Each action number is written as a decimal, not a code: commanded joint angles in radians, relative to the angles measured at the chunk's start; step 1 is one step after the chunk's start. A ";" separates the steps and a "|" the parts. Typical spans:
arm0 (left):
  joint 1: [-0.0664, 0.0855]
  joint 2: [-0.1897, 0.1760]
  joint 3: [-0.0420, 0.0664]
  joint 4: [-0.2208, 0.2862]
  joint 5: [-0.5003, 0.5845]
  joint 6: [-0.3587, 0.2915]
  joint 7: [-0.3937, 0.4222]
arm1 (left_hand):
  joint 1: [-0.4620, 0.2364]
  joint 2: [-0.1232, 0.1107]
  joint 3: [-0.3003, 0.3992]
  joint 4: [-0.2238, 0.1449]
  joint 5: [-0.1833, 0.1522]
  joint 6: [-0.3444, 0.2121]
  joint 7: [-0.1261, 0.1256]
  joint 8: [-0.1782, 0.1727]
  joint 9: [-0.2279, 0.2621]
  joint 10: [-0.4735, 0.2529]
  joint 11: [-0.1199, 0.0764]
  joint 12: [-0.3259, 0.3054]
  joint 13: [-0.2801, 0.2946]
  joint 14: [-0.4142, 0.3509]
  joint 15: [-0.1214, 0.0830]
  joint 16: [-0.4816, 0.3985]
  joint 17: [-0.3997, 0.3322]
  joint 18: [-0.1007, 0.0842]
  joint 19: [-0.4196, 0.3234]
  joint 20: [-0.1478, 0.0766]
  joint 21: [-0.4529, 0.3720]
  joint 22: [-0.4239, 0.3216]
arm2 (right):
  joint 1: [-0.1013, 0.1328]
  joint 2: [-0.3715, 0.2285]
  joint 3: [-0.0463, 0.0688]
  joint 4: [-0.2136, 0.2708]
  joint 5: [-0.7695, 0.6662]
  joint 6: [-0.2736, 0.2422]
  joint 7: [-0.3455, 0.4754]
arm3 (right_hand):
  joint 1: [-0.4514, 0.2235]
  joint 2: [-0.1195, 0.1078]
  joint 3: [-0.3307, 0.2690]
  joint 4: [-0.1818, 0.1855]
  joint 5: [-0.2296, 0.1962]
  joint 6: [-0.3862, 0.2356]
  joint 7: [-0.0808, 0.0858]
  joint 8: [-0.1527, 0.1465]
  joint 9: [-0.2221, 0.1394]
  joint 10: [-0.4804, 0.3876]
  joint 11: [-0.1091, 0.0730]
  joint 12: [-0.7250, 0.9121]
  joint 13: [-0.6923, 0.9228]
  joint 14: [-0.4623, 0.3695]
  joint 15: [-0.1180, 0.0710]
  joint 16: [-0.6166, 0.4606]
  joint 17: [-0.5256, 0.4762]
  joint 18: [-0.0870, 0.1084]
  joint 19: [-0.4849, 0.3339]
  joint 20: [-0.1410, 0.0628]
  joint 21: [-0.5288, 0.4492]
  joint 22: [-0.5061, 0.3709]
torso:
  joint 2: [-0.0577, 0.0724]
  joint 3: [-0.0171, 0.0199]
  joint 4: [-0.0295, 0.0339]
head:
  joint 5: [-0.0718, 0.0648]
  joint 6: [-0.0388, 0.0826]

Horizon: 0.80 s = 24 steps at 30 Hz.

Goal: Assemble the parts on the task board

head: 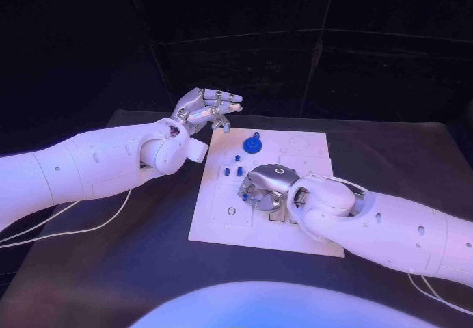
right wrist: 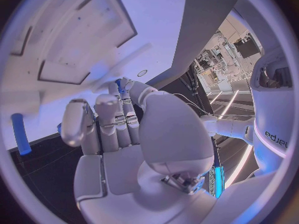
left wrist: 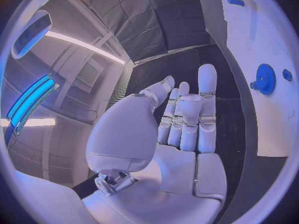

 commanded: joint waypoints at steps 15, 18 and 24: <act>0.001 -0.002 0.000 -0.003 0.004 0.019 -0.006 | -0.004 0.005 -0.007 -0.002 0.000 -0.007 -0.001 0.005 -0.002 -0.010 -0.001 0.006 0.002 -0.011 0.000 -0.005 -0.003 0.020 -0.010 0.001 -0.004 -0.001 | 0.002 -0.117 0.007 0.112 0.009 -0.127 -0.024 | -0.016 -0.006 -0.063 0.001 0.001 -0.071 -0.003 0.010 0.008 -0.090 0.008 0.040 0.006 -0.021 0.003 -0.088 -0.111 0.037 -0.057 0.009 -0.080 -0.098 | -0.002 0.0010 -0.0027 | 0.003 0.006; 0.001 -0.003 0.000 -0.003 0.004 0.020 -0.006 | -0.004 0.005 -0.007 -0.002 0.000 -0.007 -0.001 0.005 -0.002 -0.010 -0.001 0.006 0.002 -0.011 0.000 -0.005 -0.003 0.020 -0.010 0.001 -0.004 -0.001 | 0.011 -0.165 0.033 0.154 0.021 -0.128 -0.035 | -0.018 -0.007 -0.070 0.002 0.004 -0.066 -0.005 0.011 0.008 -0.089 0.006 0.050 0.006 -0.017 0.002 -0.085 -0.107 0.034 -0.048 0.008 -0.074 -0.090 | -0.002 -0.0005 -0.0024 | -0.004 0.011; 0.001 -0.004 0.000 -0.003 0.004 0.021 -0.007 | -0.004 0.005 -0.007 -0.002 0.000 -0.007 -0.001 0.005 -0.002 -0.010 -0.001 0.006 0.002 -0.011 0.000 -0.005 -0.003 0.020 -0.010 0.001 -0.004 -0.001 | 0.060 -0.230 0.053 0.183 0.053 -0.078 -0.062 | -0.017 -0.008 -0.078 0.002 0.005 -0.064 -0.010 0.010 0.008 -0.089 0.003 0.062 0.006 -0.009 0.000 -0.070 -0.090 0.030 -0.032 0.006 -0.063 -0.074 | -0.002 0.0005 -0.0057 | -0.016 0.019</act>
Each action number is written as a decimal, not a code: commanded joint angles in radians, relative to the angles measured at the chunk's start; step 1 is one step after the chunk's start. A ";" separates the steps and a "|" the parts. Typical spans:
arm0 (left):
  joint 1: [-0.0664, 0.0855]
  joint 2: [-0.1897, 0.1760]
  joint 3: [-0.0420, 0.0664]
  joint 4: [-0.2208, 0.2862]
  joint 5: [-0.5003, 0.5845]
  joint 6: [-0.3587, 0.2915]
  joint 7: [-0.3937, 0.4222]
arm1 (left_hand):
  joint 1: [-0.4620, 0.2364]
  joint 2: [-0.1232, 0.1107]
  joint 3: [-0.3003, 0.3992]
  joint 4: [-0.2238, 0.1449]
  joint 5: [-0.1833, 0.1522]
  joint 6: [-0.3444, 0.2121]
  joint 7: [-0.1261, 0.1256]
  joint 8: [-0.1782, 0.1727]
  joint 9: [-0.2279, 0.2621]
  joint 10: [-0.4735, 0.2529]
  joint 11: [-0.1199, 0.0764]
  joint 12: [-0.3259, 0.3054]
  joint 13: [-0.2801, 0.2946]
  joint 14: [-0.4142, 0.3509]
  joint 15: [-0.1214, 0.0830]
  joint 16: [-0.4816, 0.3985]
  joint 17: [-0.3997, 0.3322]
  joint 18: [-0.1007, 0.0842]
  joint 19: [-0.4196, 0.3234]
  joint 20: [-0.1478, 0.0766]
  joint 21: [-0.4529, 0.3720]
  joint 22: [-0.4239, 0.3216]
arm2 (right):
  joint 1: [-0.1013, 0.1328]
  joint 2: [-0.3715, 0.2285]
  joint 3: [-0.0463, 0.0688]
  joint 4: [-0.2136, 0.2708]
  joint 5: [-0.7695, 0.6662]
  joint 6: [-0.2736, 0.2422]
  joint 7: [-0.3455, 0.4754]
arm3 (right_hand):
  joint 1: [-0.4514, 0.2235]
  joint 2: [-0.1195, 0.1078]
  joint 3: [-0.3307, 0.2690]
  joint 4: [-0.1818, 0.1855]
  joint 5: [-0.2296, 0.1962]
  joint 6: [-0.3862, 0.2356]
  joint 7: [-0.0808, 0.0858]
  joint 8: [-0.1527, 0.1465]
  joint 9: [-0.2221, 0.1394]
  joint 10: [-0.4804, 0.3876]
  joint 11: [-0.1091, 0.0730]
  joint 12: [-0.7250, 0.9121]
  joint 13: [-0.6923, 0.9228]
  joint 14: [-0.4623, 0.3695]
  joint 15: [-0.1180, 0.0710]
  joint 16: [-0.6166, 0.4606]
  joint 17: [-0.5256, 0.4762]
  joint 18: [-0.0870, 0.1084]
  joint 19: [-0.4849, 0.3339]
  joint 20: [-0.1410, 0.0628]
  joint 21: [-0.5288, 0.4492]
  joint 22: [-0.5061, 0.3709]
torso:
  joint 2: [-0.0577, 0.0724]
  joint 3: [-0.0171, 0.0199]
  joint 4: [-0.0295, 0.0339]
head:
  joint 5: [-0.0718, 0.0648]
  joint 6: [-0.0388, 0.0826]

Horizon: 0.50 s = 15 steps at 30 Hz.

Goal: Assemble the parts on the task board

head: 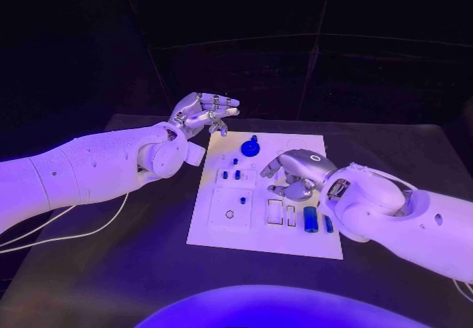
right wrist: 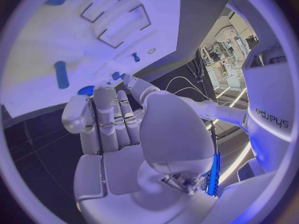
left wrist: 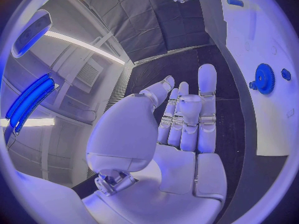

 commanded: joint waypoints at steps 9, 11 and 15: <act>0.001 0.005 0.000 -0.002 0.004 0.009 0.007 | -0.004 0.006 -0.005 0.000 0.000 -0.008 -0.001 0.005 -0.001 -0.007 0.003 0.007 0.002 -0.003 0.000 -0.005 0.000 0.020 -0.010 0.001 -0.004 -0.002 | 0.052 -0.047 0.008 -0.038 0.010 0.122 -0.062 | -0.022 -0.018 -0.079 0.013 0.010 -0.003 -0.016 -0.003 -0.001 -0.034 -0.018 0.041 -0.002 0.017 -0.008 0.038 0.032 -0.003 0.021 -0.008 0.008 0.008 | 0.002 0.0001 0.0023 | -0.028 0.014; 0.001 0.005 0.000 -0.002 0.004 0.009 0.007 | -0.004 0.006 -0.005 0.000 0.000 -0.008 -0.001 0.005 -0.001 -0.007 0.003 0.007 0.002 -0.003 0.000 -0.005 0.000 0.020 -0.010 0.001 -0.004 -0.002 | 0.054 -0.048 0.008 -0.048 0.001 0.144 -0.069 | -0.020 -0.017 -0.090 0.014 0.010 -0.005 -0.018 -0.003 -0.001 -0.042 -0.018 0.045 -0.003 0.016 -0.008 0.035 0.026 -0.002 0.017 -0.008 0.003 0.002 | 0.002 -0.0001 0.0034 | -0.029 0.015; 0.001 0.005 0.000 -0.003 0.004 0.010 0.007 | -0.004 0.006 -0.005 0.000 0.000 -0.008 -0.001 0.005 -0.001 -0.007 0.003 0.007 0.002 -0.003 0.000 -0.005 0.000 0.020 -0.010 0.001 -0.004 -0.002 | 0.055 -0.044 0.008 -0.063 -0.013 0.184 -0.082 | -0.013 -0.013 -0.107 0.015 0.009 -0.005 -0.022 -0.002 -0.001 -0.058 -0.017 0.052 -0.003 0.014 -0.006 0.031 0.019 0.000 0.009 -0.007 -0.006 -0.010 | 0.001 -0.0011 0.0028 | -0.028 0.013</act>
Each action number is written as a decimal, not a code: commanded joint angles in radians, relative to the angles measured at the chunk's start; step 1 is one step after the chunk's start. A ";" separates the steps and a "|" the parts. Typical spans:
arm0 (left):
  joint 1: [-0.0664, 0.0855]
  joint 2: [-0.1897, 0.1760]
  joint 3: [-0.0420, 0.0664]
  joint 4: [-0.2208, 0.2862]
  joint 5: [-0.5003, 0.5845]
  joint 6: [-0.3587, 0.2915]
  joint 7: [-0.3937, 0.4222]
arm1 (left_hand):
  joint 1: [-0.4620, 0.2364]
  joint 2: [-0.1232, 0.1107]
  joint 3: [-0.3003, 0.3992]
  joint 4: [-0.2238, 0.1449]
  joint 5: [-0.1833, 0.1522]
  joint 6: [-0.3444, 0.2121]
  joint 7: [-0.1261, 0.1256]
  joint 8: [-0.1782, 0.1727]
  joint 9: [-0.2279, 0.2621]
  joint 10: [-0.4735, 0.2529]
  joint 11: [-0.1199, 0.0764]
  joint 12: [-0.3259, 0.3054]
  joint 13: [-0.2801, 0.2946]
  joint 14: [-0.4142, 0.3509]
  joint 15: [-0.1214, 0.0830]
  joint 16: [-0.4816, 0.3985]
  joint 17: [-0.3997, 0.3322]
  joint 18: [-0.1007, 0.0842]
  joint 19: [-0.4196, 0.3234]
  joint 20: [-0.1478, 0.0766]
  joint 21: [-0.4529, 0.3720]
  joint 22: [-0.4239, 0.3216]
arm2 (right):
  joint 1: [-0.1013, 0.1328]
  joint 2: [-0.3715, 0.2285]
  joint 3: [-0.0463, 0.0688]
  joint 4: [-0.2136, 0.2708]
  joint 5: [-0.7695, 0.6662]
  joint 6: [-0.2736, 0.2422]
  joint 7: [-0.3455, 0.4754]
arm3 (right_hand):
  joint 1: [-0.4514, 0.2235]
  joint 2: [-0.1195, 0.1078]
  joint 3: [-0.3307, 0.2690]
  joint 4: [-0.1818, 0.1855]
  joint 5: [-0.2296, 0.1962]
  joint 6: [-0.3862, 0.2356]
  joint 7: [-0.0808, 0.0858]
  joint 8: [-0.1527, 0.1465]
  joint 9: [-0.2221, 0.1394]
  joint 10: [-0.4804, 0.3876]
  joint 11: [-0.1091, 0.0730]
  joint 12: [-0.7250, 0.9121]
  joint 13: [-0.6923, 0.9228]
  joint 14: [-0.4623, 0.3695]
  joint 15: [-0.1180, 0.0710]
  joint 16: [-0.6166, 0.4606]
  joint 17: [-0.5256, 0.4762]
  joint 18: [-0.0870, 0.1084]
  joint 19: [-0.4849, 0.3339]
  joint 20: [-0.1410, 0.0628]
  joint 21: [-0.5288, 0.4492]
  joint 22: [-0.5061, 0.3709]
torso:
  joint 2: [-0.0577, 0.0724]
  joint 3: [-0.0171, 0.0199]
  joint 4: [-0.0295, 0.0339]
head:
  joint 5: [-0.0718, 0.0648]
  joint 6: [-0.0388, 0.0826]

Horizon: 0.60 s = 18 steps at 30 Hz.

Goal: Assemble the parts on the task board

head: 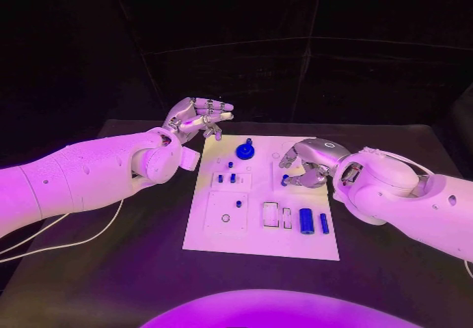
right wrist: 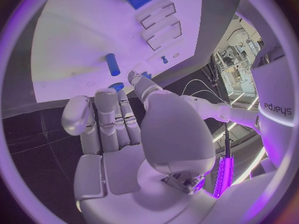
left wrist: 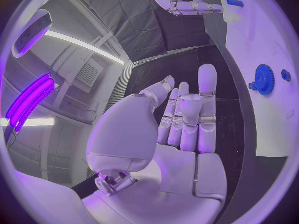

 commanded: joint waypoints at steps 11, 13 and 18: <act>0.001 0.003 0.000 -0.002 0.004 0.011 0.008 | -0.004 0.006 -0.005 0.000 0.000 -0.008 -0.001 0.005 -0.001 -0.007 0.003 0.003 0.001 -0.003 0.000 -0.005 0.000 0.020 -0.007 -0.002 -0.004 -0.001 | 0.003 0.036 0.000 -0.043 -0.036 0.148 -0.037 | 0.019 0.027 -0.032 0.005 0.005 0.012 -0.008 0.002 0.001 0.012 -0.006 0.048 0.002 -0.003 -0.001 -0.008 -0.011 0.000 -0.009 -0.001 -0.008 -0.005 | 0.000 0.0013 -0.0006 | 0.004 -0.005; 0.001 0.003 0.000 -0.002 0.004 0.011 0.008 | -0.004 0.006 -0.005 0.000 0.000 -0.008 -0.001 0.005 -0.001 -0.007 0.003 0.003 0.001 -0.003 0.000 -0.005 0.000 0.020 -0.007 -0.002 -0.004 -0.001 | 0.003 0.041 0.000 -0.047 -0.036 0.155 -0.036 | 0.025 0.036 -0.032 0.006 0.006 0.021 -0.007 0.005 0.002 0.025 -0.008 0.059 0.002 -0.002 -0.003 -0.006 -0.010 -0.001 -0.006 -0.002 -0.006 -0.002 | 0.000 0.0009 -0.0008 | 0.005 -0.005; 0.001 0.004 0.000 -0.003 0.004 0.012 0.007 | -0.004 0.006 -0.005 0.000 0.000 -0.008 -0.001 0.005 -0.001 -0.007 0.003 0.003 0.001 -0.003 0.000 -0.005 0.000 0.020 -0.007 -0.002 -0.004 -0.001 | 0.002 0.055 -0.001 -0.061 -0.036 0.164 -0.028 | 0.042 0.065 -0.011 0.011 -0.005 0.062 -0.007 0.017 0.005 0.092 -0.017 0.080 -0.003 0.012 -0.010 0.028 0.027 -0.011 0.026 -0.007 0.026 0.041 | 0.001 0.0019 -0.0009 | 0.005 -0.007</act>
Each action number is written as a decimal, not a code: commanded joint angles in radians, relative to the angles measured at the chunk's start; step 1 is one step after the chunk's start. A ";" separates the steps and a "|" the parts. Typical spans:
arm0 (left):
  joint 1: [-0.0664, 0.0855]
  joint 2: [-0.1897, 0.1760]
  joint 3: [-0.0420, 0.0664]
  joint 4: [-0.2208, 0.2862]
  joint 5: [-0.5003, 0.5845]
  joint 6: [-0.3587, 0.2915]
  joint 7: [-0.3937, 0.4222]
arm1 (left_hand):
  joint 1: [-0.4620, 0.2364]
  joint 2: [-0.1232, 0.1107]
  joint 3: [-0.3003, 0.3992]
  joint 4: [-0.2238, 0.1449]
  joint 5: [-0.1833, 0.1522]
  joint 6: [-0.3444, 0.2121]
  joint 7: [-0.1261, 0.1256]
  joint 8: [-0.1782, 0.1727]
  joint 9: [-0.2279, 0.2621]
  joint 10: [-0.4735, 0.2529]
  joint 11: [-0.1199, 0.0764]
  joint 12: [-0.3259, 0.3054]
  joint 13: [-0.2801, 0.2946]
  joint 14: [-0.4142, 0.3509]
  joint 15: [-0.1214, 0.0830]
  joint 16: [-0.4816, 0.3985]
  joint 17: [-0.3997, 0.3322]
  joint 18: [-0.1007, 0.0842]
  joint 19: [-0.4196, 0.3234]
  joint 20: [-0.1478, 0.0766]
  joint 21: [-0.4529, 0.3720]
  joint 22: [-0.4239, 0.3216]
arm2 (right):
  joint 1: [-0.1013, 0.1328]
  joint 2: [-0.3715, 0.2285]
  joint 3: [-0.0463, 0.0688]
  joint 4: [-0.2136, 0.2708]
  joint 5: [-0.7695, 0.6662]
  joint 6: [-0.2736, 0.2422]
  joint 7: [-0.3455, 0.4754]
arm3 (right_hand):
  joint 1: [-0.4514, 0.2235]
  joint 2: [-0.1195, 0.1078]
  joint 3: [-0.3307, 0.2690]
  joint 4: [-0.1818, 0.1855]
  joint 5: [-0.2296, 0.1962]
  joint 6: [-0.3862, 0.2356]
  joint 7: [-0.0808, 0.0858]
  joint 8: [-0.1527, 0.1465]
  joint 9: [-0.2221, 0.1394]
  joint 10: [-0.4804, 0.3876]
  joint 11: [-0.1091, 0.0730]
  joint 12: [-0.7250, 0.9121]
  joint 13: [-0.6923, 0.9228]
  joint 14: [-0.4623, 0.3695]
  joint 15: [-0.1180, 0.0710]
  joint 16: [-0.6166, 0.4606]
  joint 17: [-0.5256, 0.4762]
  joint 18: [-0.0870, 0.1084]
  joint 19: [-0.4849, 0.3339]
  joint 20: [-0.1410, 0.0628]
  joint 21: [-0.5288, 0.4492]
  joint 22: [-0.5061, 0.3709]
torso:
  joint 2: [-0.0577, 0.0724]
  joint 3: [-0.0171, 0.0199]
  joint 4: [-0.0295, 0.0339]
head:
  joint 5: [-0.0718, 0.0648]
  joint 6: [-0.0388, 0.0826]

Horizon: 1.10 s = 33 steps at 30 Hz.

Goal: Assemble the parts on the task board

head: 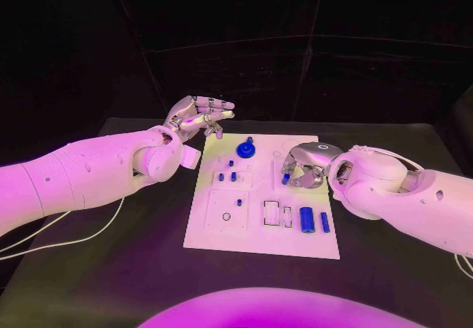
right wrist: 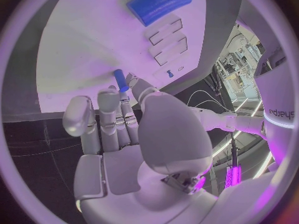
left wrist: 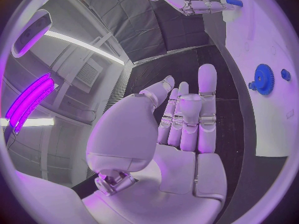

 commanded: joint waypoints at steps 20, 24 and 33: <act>0.001 0.004 0.000 -0.006 0.004 0.015 0.005 | -0.002 0.007 -0.006 -0.001 0.000 -0.007 -0.002 0.007 -0.001 -0.007 0.003 0.006 0.002 -0.004 0.000 -0.003 0.000 0.020 -0.007 -0.002 -0.005 -0.002 | -0.001 0.036 0.000 -0.055 -0.023 -0.017 0.025 | 0.022 0.033 0.083 0.006 -0.024 0.077 -0.006 0.010 0.000 0.125 -0.019 -0.035 -0.006 0.020 -0.017 0.080 0.078 -0.028 0.063 -0.014 0.070 0.092 | -0.001 -0.0005 -0.0005 | -0.006 -0.006; 0.001 0.004 0.000 -0.006 0.004 0.015 0.004 | -0.002 0.007 -0.006 -0.001 0.000 -0.007 -0.002 0.007 -0.001 -0.007 0.003 0.006 0.002 -0.004 0.000 -0.003 0.000 0.020 -0.007 -0.002 -0.005 -0.002 | -0.002 0.037 0.000 -0.060 -0.029 -0.032 0.024 | 0.027 0.035 0.099 0.002 -0.034 0.089 -0.008 0.011 0.000 0.140 -0.021 -0.044 -0.005 0.021 -0.019 0.091 0.088 -0.031 0.071 -0.016 0.079 0.104 | -0.001 -0.0004 -0.0001 | -0.008 -0.005; 0.001 0.002 0.000 -0.008 0.004 0.016 0.003 | -0.002 0.007 -0.006 -0.001 0.000 -0.007 -0.002 0.007 -0.001 -0.007 0.003 0.006 0.002 -0.004 0.000 -0.003 0.000 0.020 -0.007 -0.002 -0.005 -0.002 | -0.002 0.017 0.000 -0.022 -0.041 -0.110 0.047 | 0.038 0.041 0.127 -0.010 -0.040 0.117 -0.013 0.019 0.003 0.170 -0.028 -0.055 -0.003 0.022 -0.024 0.106 0.099 -0.035 0.081 -0.022 0.093 0.122 | -0.002 -0.0005 -0.0022 | -0.006 -0.005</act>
